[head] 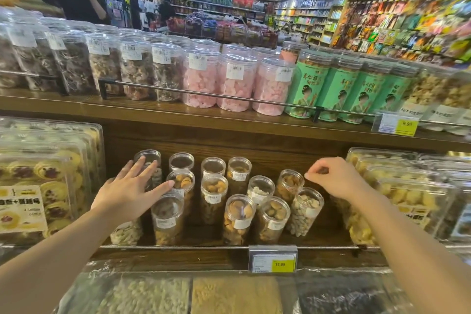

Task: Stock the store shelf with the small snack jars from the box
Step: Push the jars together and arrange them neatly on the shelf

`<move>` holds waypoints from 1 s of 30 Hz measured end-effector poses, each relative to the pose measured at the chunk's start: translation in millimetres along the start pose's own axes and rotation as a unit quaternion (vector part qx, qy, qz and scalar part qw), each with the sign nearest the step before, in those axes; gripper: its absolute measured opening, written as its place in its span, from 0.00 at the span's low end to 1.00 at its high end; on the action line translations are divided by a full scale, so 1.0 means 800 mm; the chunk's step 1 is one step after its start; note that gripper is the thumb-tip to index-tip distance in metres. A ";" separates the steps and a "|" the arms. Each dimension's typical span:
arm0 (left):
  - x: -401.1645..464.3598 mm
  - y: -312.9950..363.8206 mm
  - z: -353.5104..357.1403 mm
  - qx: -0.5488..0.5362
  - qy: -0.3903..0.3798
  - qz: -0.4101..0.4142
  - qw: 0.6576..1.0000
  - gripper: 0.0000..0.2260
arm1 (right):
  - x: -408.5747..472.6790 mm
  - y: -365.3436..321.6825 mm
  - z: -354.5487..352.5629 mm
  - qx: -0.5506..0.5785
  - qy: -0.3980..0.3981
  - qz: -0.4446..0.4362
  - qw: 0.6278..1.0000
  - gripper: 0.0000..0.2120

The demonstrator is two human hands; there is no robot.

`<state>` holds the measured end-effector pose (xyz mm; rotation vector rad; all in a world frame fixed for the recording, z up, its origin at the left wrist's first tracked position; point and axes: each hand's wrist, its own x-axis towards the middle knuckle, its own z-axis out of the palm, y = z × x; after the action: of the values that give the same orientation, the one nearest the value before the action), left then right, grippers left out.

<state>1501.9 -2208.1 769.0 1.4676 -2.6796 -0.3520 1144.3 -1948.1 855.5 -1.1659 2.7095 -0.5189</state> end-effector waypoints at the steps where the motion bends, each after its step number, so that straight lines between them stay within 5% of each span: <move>1: 0.001 -0.001 0.001 -0.001 0.000 0.000 1.000 0.45 | 0.011 0.005 0.002 -0.002 -0.002 0.007 1.000 0.04; 5: 0.003 -0.003 0.003 -0.001 0.003 -0.001 1.000 0.48 | 0.039 -0.009 0.023 -0.019 -0.086 -0.011 0.996 0.21; 19: 0.002 -0.001 0.003 0.007 0.004 -0.004 1.000 0.44 | 0.054 -0.010 0.047 -0.032 -0.050 0.033 0.998 0.30; 25: -0.002 0.002 -0.001 0.002 0.000 -0.003 1.000 0.42 | 0.011 0.012 0.012 0.013 -0.213 0.018 0.977 0.32; 30: 0.002 0.002 -0.001 0.005 -0.001 -0.002 1.000 0.43 | -0.016 0.025 0.028 0.010 -0.147 -0.012 0.989 0.32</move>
<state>1499.8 -2208.6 770.3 1.4750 -2.6842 -0.3402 1145.5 -1932.0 827.6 -1.1694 2.4367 -0.3443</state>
